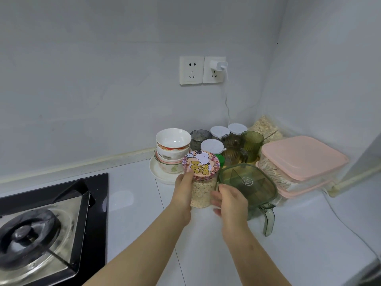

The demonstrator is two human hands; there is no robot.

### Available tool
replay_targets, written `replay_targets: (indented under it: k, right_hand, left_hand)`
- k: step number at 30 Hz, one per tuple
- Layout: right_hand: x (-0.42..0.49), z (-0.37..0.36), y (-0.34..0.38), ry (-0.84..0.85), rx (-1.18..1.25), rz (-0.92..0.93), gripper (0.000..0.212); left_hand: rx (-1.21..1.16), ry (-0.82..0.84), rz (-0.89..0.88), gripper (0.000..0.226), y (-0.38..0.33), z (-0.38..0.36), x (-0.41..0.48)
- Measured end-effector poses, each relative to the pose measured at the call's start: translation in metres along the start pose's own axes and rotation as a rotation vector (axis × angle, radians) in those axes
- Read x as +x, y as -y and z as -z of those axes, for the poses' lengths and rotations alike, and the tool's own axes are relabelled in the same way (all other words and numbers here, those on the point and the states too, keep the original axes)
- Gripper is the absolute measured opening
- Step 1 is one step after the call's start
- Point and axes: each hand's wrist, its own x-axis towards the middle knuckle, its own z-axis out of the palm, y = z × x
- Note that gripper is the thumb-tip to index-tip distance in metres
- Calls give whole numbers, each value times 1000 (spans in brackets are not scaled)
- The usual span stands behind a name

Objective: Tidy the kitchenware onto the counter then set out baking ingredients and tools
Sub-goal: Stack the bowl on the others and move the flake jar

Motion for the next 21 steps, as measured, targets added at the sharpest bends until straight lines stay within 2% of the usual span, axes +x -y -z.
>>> replay_targets:
  k: [3, 5, 6, 8, 12, 14, 21]
  right_hand:
    - [0, 31, 1, -229, -271, 205, 18]
    - [0, 49, 1, -349, -510, 227, 36]
    - [-2, 51, 1, -352, -598, 208, 45]
    - [-5, 60, 2, -330, -673, 231, 57]
    - [-2, 63, 5, -131, -465, 181, 58]
    - [-1, 66, 5, -58, -457, 168, 58]
    - [2, 57, 1, 10, -507, 180, 54]
  left_hand:
    - [-28, -57, 10, 56, 10, -11, -13]
    - [-83, -50, 94, 64, 18, -21, -19]
    - [-108, -36, 132, 66, 21, -24, -18]
    - [-151, 1, 173, 71, 27, -32, -22]
    - [-192, 37, 161, 75, 27, -33, -27]
    - [-198, 46, 162, 73, 27, -31, -29]
    - [-206, 49, 161, 63, 32, -18, -34]
